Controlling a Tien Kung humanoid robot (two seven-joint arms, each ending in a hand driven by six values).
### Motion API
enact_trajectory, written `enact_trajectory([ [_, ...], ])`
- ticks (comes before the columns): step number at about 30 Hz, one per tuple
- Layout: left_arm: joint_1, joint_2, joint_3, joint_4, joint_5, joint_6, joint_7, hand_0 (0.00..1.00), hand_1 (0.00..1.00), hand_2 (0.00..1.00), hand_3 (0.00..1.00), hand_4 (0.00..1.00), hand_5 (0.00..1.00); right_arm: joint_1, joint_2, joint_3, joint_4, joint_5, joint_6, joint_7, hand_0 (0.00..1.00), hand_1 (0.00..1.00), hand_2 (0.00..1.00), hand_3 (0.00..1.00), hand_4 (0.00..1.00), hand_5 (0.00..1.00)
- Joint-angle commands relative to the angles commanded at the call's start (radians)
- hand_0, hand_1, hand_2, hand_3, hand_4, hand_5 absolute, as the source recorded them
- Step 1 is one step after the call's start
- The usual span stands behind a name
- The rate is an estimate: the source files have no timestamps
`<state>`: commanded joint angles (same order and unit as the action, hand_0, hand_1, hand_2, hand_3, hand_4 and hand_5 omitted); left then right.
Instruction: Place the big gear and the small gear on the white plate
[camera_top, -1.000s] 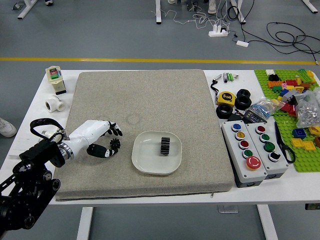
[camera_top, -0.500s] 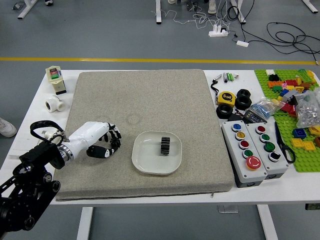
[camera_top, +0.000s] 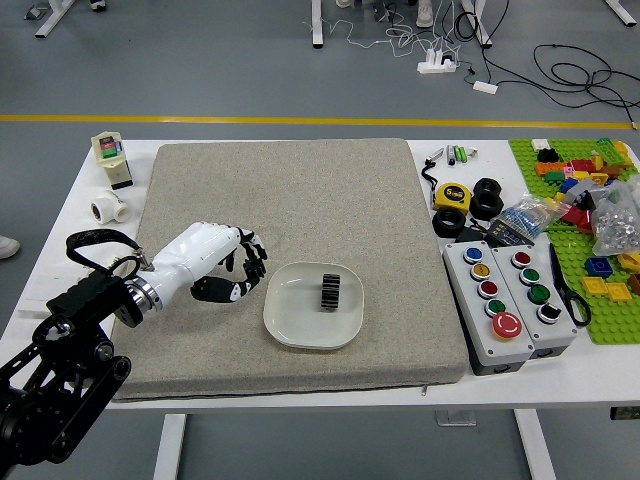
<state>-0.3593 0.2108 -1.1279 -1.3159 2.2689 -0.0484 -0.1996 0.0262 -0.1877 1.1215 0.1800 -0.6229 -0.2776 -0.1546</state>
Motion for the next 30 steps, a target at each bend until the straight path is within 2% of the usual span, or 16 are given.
enact_trajectory([
  [5,-0.01,-0.002,0.082,-0.076,0.0,0.013,0.004,0.283,0.34,0.416,0.529,0.461,0.002,0.003,-0.001,-0.002,0.0,0.005,0.0,0.001,0.614,0.609,0.702,0.586,0.789,0.751],
  [11,-0.014,-0.01,0.154,-0.061,0.0,0.006,0.003,0.285,0.36,0.434,0.538,0.472,0.002,0.006,-0.002,-0.004,0.0,0.007,0.0,0.003,0.613,0.609,0.702,0.586,0.789,0.751],
  [12,-0.014,-0.012,0.162,-0.051,0.0,0.005,0.005,0.317,0.434,0.621,0.778,0.882,0.163,0.006,-0.002,-0.004,0.0,0.008,0.0,0.003,0.615,0.61,0.701,0.586,0.789,0.751],
  [17,-0.01,-0.016,0.173,-0.017,0.0,0.009,0.007,0.317,0.434,0.621,0.778,0.882,0.163,0.008,-0.003,-0.004,0.0,0.009,0.0,0.004,0.615,0.61,0.701,0.586,0.789,0.751],
  [18,-0.01,-0.015,0.172,-0.015,0.0,0.015,0.005,0.345,0.485,0.827,0.938,0.962,0.227,0.008,-0.003,-0.004,0.0,0.009,0.001,0.005,0.614,0.61,0.701,0.584,0.789,0.751],
  [23,-0.013,-0.016,0.161,-0.009,0.0,0.03,-0.001,0.345,0.485,0.827,0.938,0.962,0.227,0.009,-0.004,-0.005,0.0,0.009,0.0,0.005,0.614,0.61,0.701,0.584,0.789,0.751],
  [24,-0.013,-0.016,0.159,-0.01,0.0,0.031,-0.001,0.353,0.517,0.889,0.957,0.998,0.279,0.009,-0.004,-0.005,0.0,0.009,0.0,0.005,0.614,0.61,0.702,0.586,0.789,0.75],
  [27,-0.012,-0.016,0.148,-0.017,0.0,0.036,-0.002,0.353,0.517,0.889,0.957,0.998,0.279,0.01,-0.004,-0.006,0.0,0.012,-0.001,0.005,0.614,0.61,0.702,0.586,0.789,0.75],
  [30,-0.01,-0.018,0.124,-0.03,0.0,0.066,-0.003,0.357,0.518,0.905,0.953,0.998,0.285,0.01,-0.004,-0.006,0.0,0.012,-0.001,0.005,0.614,0.61,0.702,0.585,0.789,0.75],
])
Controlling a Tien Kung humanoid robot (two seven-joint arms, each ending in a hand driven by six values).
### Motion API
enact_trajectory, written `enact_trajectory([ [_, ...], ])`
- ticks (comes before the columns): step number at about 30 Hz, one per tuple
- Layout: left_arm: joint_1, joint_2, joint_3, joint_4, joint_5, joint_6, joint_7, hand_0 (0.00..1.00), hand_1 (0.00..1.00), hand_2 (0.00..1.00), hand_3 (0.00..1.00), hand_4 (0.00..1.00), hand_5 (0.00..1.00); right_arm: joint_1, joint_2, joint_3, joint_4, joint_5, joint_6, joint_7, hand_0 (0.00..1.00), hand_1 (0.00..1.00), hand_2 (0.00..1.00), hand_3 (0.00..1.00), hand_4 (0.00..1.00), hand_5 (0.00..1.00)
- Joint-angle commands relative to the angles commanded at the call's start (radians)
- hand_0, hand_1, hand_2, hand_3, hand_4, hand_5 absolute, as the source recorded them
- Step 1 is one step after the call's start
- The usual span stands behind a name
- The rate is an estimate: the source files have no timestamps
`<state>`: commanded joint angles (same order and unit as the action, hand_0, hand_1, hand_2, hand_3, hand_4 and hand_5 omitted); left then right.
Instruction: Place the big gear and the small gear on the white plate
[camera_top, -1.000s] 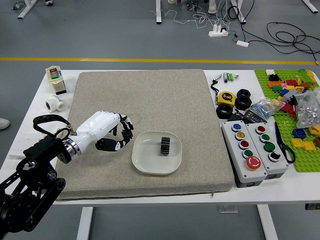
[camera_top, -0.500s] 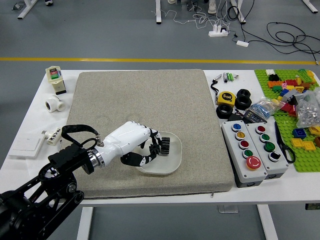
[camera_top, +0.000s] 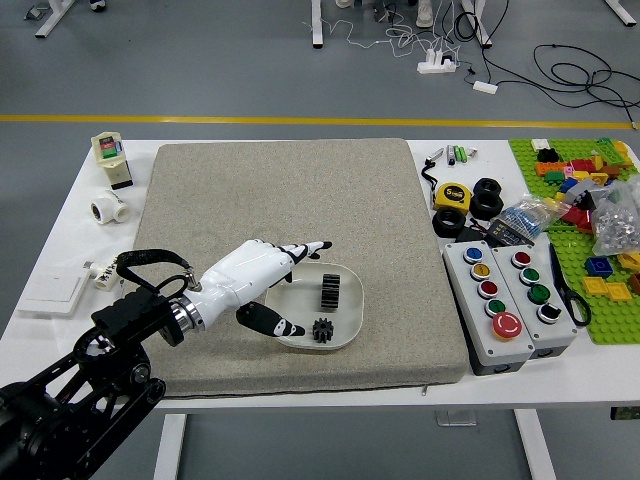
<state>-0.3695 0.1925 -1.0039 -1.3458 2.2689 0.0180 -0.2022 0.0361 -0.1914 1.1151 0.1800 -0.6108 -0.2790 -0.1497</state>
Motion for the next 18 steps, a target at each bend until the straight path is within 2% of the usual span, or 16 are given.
enact_trajectory([
  [1,0.0,-0.001,-0.005,-0.002,0.0,0.007,0.0,0.357,0.518,0.905,0.953,0.998,0.285,0.0,0.0,0.0,0.0,0.0,0.0,0.0,0.614,0.61,0.702,0.585,0.789,0.75],
  [4,0.003,-0.006,-0.048,-0.01,0.0,0.082,0.011,0.357,0.518,0.905,0.953,0.998,0.285,0.0,0.0,-0.001,0.0,0.0,0.0,0.0,0.614,0.61,0.702,0.585,0.789,0.75],
  [5,0.003,-0.007,-0.051,-0.01,0.0,0.091,0.012,0.357,0.518,0.905,0.953,0.998,0.285,0.0,0.0,-0.001,0.0,0.0,0.0,0.0,0.614,0.61,0.702,0.585,0.789,0.75],
  [6,0.006,-0.01,-0.071,-0.009,0.0,0.116,0.016,0.349,0.474,0.88,0.908,0.864,0.168,0.0,0.0,-0.001,0.0,0.0,0.0,0.0,0.614,0.61,0.702,0.585,0.789,0.75],
  [7,0.01,-0.014,-0.094,-0.005,0.0,0.14,0.02,0.349,0.474,0.88,0.908,0.864,0.168,0.0,0.0,-0.001,0.0,0.0,0.0,0.0,0.614,0.61,0.702,0.585,0.789,0.75],
  [11,0.029,-0.029,-0.174,0.018,0.0,0.188,0.034,0.349,0.474,0.88,0.908,0.864,0.168,0.0,-0.001,-0.006,0.0,0.005,0.0,0.0,0.614,0.61,0.702,0.585,0.789,0.75],
  [12,0.034,-0.033,-0.198,0.024,0.0,0.197,0.038,0.375,0.473,0.786,0.787,0.797,0.175,-0.001,-0.001,-0.007,0.0,0.005,0.0,0.001,0.614,0.61,0.701,0.582,0.789,0.751],
  [17,0.07,-0.057,-0.318,0.066,0.0,0.256,0.057,0.375,0.473,0.786,0.787,0.797,0.175,-0.003,-0.001,-0.009,0.0,0.005,0.0,0.0,0.614,0.61,0.701,0.582,0.789,0.751],
  [18,0.082,-0.062,-0.343,0.075,-0.011,0.268,0.059,0.396,0.475,0.693,0.654,0.75,0.202,-0.004,-0.001,-0.009,0.0,0.005,-0.001,-0.001,0.613,0.61,0.701,0.584,0.789,0.75],
])
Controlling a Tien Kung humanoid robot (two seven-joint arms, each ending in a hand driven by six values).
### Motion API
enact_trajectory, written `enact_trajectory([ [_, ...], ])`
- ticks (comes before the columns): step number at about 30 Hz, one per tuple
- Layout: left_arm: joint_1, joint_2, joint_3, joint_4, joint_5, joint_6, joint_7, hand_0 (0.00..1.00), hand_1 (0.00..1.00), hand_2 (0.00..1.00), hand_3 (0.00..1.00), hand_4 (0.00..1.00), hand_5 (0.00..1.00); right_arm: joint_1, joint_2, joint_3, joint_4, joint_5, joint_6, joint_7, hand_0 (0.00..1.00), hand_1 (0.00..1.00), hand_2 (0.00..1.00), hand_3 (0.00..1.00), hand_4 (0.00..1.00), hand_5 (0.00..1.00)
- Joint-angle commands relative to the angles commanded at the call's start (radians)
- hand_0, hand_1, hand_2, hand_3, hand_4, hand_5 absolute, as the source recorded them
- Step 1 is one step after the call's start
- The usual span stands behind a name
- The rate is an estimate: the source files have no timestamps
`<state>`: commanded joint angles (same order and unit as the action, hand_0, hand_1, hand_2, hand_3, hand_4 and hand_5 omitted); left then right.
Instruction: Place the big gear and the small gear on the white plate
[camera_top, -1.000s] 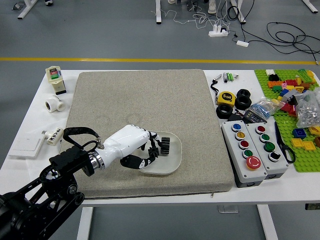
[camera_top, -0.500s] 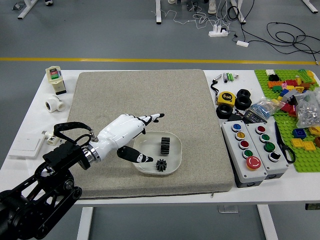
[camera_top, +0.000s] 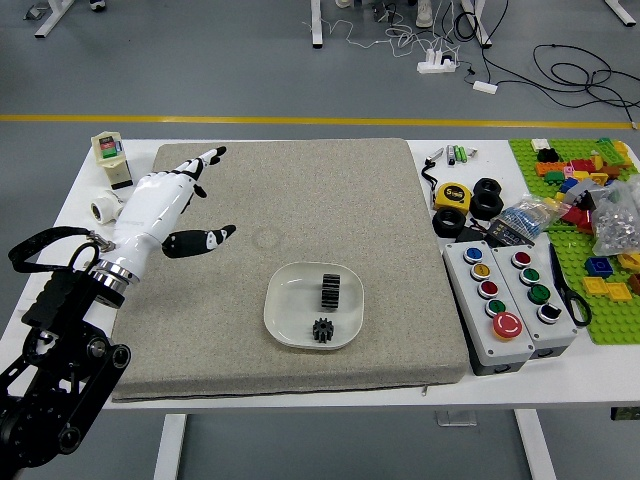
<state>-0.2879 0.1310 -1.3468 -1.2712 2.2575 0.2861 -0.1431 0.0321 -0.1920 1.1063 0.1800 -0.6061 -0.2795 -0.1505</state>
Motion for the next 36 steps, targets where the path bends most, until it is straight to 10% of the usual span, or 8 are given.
enact_trajectory([
  [5,0.051,-0.017,-0.09,0.026,-0.151,-0.018,0.0,0.396,0.475,0.693,0.654,0.75,0.202,-0.003,0.002,0.005,0.0,-0.004,-0.001,-0.002,0.613,0.61,0.701,0.584,0.789,0.75],
  [6,0.06,-0.02,-0.1,0.029,-0.188,-0.031,-0.004,0.479,0.546,0.707,0.62,0.759,0.322,-0.003,0.002,0.006,0.0,-0.006,-0.001,-0.003,0.612,0.61,0.701,0.584,0.789,0.751],
  [11,0.122,-0.034,-0.117,0.036,-0.396,-0.166,-0.035,0.479,0.546,0.707,0.62,0.759,0.322,-0.005,0.004,0.014,0.0,-0.021,-0.002,-0.008,0.612,0.61,0.701,0.584,0.789,0.751],
  [12,0.127,-0.036,-0.115,0.037,-0.441,-0.182,-0.037,0.768,0.776,0.854,0.74,0.852,0.62,-0.005,0.004,0.014,0.0,-0.022,-0.002,-0.008,0.613,0.61,0.701,0.585,0.788,0.751],
  [27,0.151,-0.045,-0.144,0.048,-1.073,-0.308,-0.05,0.832,0.864,0.912,0.822,0.916,0.893,-0.005,0.004,0.018,0.0,-0.039,-0.003,-0.015,0.613,0.61,0.701,0.584,0.786,0.749],
  [36,0.156,-0.046,-0.159,0.048,-1.119,-0.318,-0.045,0.844,0.874,0.917,0.832,0.909,0.932,-0.005,0.001,0.024,0.0,-0.044,-0.002,-0.014,0.613,0.608,0.701,0.583,0.785,0.749],
])
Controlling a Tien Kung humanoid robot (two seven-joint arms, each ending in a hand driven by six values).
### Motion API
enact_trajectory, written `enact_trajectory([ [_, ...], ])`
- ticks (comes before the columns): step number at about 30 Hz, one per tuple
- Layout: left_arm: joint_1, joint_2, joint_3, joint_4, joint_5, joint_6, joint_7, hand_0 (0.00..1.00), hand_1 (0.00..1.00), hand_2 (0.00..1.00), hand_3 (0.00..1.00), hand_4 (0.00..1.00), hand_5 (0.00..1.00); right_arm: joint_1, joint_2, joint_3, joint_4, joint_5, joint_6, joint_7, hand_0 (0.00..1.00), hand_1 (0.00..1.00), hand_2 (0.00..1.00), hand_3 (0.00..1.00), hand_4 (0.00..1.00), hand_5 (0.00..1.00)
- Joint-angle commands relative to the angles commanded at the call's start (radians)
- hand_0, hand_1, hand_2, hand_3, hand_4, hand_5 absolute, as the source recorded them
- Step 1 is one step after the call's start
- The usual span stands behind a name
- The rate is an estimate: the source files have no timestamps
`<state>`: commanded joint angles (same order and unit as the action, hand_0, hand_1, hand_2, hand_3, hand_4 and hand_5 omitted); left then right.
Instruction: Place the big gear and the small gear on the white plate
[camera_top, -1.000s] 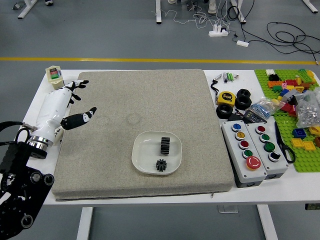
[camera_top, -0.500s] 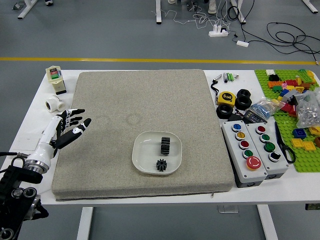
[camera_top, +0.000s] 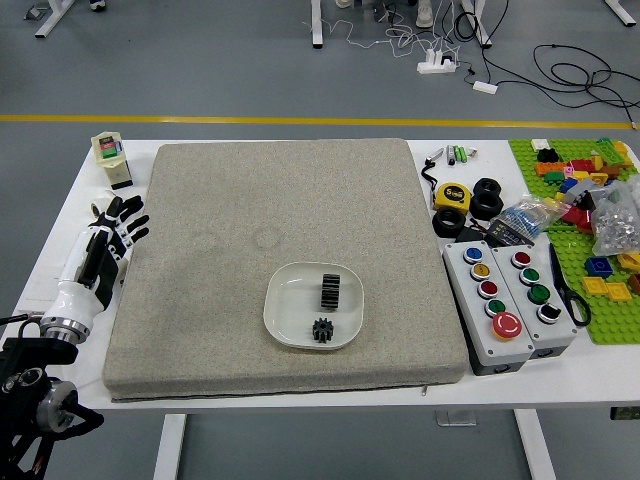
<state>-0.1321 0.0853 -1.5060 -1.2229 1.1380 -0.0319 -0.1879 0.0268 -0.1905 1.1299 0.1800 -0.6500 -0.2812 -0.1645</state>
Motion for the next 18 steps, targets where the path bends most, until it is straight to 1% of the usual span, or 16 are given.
enact_trajectory([
  [5,-0.004,-0.002,-0.002,0.0,0.001,0.001,0.004,0.844,0.874,0.917,0.832,0.909,0.932,0.0,-0.001,-0.001,0.0,0.004,0.0,0.002,0.613,0.608,0.701,0.583,0.785,0.749],
  [9,-0.01,-0.003,0.001,-0.001,0.002,-0.006,0.01,0.845,0.874,0.917,0.831,0.907,0.934,0.001,0.0,0.001,0.0,0.003,-0.001,0.001,0.613,0.609,0.7,0.583,0.784,0.749],
  [18,-0.009,-0.001,0.003,-0.003,0.008,-0.01,0.013,0.851,0.879,0.918,0.836,0.904,0.937,0.005,0.002,0.008,0.0,-0.004,0.0,-0.002,0.613,0.609,0.699,0.582,0.782,0.748],
])
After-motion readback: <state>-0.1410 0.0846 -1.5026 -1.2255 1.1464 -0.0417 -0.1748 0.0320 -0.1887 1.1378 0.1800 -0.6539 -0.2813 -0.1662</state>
